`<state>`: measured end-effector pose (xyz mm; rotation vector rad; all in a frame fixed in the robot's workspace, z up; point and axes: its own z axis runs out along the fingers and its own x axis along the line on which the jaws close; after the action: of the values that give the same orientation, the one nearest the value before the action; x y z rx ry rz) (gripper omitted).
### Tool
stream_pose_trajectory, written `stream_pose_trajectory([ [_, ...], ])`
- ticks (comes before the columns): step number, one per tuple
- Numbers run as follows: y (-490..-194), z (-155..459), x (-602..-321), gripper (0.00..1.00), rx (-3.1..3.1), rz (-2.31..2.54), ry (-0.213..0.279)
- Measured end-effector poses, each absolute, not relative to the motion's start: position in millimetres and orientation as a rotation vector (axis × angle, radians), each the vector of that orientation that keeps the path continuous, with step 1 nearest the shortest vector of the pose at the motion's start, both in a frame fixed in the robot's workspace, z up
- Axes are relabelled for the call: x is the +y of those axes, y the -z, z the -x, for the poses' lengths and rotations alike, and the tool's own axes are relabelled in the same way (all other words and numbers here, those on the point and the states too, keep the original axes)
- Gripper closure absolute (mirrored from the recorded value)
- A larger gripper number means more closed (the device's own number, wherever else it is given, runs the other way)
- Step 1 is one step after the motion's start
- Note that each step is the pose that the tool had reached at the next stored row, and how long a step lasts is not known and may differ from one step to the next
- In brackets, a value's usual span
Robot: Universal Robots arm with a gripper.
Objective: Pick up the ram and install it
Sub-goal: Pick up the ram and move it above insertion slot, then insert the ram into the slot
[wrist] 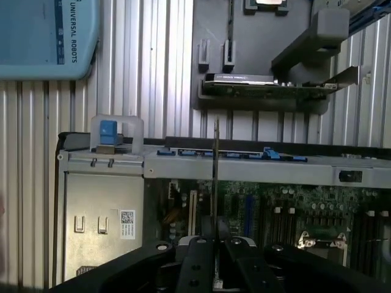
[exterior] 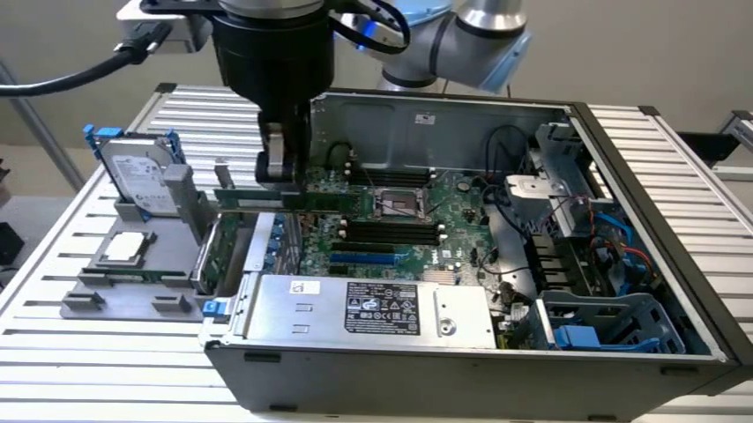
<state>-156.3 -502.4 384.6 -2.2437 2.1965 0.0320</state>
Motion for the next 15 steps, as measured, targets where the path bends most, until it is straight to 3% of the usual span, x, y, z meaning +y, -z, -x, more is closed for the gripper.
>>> stream_pose_trajectory([
  [15,-383.8,88.0,-500.7,1.00,2.196,2.243,-0.032],
])
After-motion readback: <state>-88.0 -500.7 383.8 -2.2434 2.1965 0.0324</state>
